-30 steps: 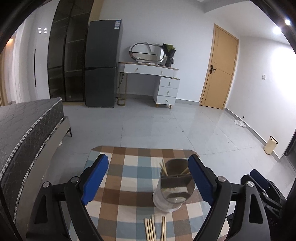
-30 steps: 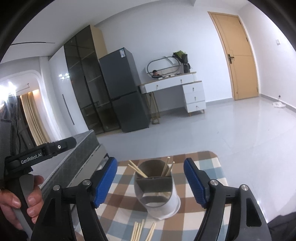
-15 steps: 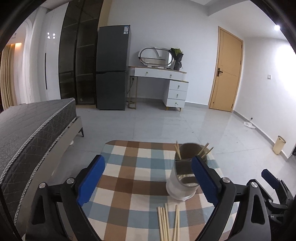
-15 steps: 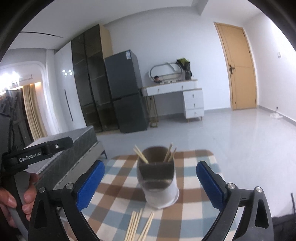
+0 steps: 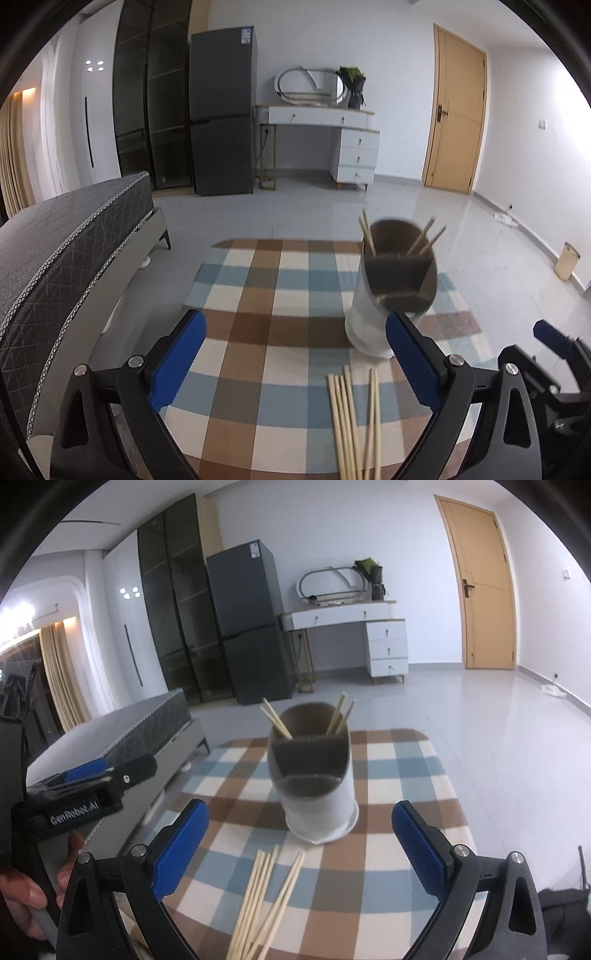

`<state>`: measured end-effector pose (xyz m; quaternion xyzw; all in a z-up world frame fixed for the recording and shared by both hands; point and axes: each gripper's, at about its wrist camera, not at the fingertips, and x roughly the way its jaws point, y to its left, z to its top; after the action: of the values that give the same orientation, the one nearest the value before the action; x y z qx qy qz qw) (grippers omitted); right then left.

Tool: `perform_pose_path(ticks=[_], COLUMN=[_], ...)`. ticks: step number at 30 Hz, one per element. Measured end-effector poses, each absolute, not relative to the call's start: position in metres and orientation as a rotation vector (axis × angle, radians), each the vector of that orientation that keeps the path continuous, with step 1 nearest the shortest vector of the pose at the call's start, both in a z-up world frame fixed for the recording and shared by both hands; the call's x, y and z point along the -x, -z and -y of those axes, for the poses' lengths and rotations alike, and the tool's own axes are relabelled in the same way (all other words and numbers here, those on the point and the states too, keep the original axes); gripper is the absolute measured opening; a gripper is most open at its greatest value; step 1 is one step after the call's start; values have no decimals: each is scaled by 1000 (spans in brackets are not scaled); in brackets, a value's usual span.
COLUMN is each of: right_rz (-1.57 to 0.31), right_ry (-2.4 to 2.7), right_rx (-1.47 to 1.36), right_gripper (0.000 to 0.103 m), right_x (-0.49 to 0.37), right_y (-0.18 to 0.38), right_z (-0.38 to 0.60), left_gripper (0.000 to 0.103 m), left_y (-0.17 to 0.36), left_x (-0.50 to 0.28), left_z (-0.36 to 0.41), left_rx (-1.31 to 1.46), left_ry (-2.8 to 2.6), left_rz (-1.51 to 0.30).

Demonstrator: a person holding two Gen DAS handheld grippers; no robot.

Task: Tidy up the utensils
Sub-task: 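Move both open grippers back down toward the chopstick pile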

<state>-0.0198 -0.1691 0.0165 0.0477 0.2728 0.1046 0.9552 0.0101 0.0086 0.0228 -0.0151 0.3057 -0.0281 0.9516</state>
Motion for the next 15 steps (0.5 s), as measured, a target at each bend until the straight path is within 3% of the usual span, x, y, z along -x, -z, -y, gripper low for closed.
perform_pose_path(ticks=[9, 15], right_rz=[-732, -856], right_ry=[-177, -181], right_rx=[-85, -79], right_gripper=[98, 86], right_x=[-2, -22], right_y=[21, 46], right_z=[164, 158], left_gripper=[95, 95], left_y=[7, 21], left_x=[-25, -36], left_z=[-19, -31], left_rx=[63, 90], left_ry=[51, 31], left_rz=[-712, -766])
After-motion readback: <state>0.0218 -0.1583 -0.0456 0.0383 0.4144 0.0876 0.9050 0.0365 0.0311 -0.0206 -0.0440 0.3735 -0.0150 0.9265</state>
